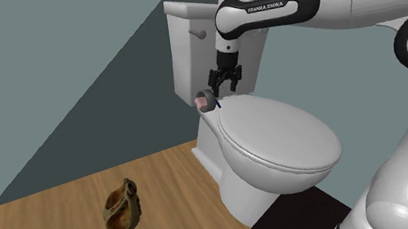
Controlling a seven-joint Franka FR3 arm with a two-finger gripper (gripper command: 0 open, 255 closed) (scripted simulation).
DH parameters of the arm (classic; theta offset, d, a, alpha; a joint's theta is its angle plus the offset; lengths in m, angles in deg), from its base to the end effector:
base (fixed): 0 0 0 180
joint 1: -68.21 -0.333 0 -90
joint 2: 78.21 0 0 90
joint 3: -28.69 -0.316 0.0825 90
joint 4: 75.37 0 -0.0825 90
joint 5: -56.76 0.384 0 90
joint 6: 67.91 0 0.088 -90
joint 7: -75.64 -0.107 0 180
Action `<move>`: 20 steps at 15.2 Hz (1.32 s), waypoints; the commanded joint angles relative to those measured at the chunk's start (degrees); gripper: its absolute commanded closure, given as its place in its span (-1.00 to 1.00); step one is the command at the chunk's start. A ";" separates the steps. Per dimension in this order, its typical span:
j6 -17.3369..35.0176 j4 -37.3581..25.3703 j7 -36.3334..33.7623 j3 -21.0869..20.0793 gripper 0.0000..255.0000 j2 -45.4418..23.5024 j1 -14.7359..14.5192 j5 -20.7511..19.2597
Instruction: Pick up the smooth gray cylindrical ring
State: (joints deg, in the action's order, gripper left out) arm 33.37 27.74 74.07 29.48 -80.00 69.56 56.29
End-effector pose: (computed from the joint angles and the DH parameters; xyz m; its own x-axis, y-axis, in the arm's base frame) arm 0.5653 -0.0218 0.5149 0.9960 -0.0631 -0.0629 -0.0625 -0.9980 0.0101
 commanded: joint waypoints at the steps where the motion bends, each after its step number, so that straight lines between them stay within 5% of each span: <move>1: -0.44 -5.50 0.00 0.24 -1.00 -4.49 0.25 0.15; 9: -5.71 -32.24 -0.41 0.87 -1.00 -23.87 1.24 0.98; 18: 0.36 -25.73 -0.42 0.85 -1.00 -23.44 1.20 0.97; 19: 0.33 -25.85 -0.40 0.85 1.00 -23.53 1.21 0.97; 20: 0.26 -25.93 -0.36 0.86 1.00 -23.54 1.24 0.98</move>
State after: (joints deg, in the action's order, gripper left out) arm 33.57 1.76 73.70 30.34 -103.53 70.79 57.27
